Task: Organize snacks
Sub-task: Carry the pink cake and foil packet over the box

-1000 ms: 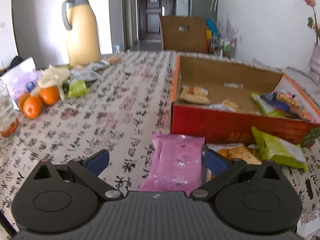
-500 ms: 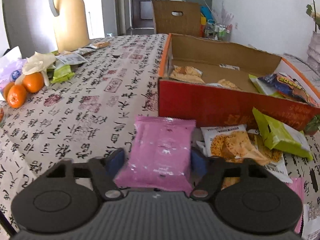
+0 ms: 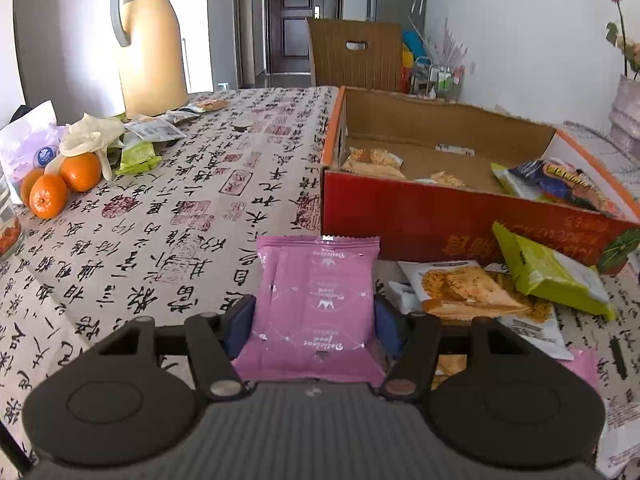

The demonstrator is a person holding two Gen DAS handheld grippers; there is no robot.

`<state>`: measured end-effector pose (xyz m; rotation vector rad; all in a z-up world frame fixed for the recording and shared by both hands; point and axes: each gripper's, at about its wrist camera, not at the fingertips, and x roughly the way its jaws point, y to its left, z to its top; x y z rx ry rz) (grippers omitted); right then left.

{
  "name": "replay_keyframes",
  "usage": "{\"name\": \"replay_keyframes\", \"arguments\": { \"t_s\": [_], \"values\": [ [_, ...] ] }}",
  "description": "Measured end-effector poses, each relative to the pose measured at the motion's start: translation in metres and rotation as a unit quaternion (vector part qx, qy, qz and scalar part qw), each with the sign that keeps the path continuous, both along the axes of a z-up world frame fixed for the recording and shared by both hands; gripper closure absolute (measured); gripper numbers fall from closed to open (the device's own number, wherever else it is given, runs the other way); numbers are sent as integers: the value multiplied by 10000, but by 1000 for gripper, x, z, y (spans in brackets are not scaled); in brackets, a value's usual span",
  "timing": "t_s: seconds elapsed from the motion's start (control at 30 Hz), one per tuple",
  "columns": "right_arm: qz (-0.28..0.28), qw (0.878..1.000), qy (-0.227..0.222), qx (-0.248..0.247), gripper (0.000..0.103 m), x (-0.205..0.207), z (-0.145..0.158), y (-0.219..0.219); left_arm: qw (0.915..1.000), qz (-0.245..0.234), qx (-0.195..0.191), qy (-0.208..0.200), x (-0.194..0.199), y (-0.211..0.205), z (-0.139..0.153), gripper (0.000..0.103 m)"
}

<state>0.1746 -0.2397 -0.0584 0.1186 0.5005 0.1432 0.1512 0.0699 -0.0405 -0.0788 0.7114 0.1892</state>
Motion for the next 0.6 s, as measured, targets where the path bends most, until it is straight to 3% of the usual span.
{"name": "replay_keyframes", "arguments": {
  "t_s": [0.6],
  "values": [
    [-41,9987,-497,-131,84,-23,13,0,9967,-156,-148,-786,-28,-14,44,40]
  ]
}}
